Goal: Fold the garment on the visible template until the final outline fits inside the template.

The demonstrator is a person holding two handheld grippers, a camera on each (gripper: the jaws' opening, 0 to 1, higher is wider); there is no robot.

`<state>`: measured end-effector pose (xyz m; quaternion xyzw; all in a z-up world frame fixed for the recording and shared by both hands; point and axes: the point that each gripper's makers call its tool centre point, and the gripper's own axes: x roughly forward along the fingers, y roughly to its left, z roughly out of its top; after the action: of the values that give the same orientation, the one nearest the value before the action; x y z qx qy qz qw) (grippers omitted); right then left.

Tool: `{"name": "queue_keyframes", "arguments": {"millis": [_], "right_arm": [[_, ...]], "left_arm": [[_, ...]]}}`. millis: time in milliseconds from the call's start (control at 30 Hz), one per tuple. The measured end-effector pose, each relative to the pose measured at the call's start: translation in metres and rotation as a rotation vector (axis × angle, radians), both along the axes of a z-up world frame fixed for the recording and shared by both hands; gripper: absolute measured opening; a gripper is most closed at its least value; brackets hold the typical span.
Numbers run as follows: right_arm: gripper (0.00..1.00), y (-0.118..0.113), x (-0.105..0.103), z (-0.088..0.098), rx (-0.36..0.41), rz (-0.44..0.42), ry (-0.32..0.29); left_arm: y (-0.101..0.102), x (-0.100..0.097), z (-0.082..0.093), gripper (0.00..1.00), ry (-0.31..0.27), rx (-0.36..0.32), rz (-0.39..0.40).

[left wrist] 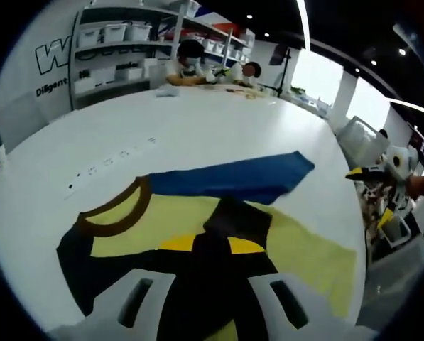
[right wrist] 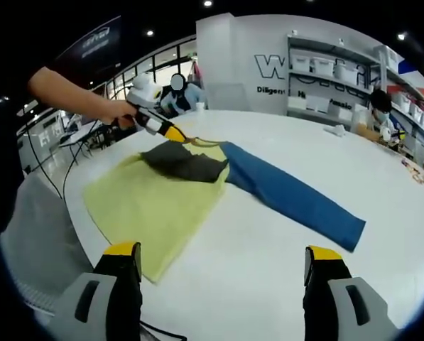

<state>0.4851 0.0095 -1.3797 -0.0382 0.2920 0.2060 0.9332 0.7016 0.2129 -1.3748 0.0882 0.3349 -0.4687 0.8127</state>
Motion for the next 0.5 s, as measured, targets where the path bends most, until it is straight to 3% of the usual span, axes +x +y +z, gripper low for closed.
{"name": "queue_keyframes", "arguments": {"millis": [500], "right_arm": [[0.94, 0.007, 0.006, 0.000, -0.001, 0.017, -0.001]], "left_arm": [[0.043, 0.010, -0.005, 0.15, -0.016, 0.044, 0.044]]}}
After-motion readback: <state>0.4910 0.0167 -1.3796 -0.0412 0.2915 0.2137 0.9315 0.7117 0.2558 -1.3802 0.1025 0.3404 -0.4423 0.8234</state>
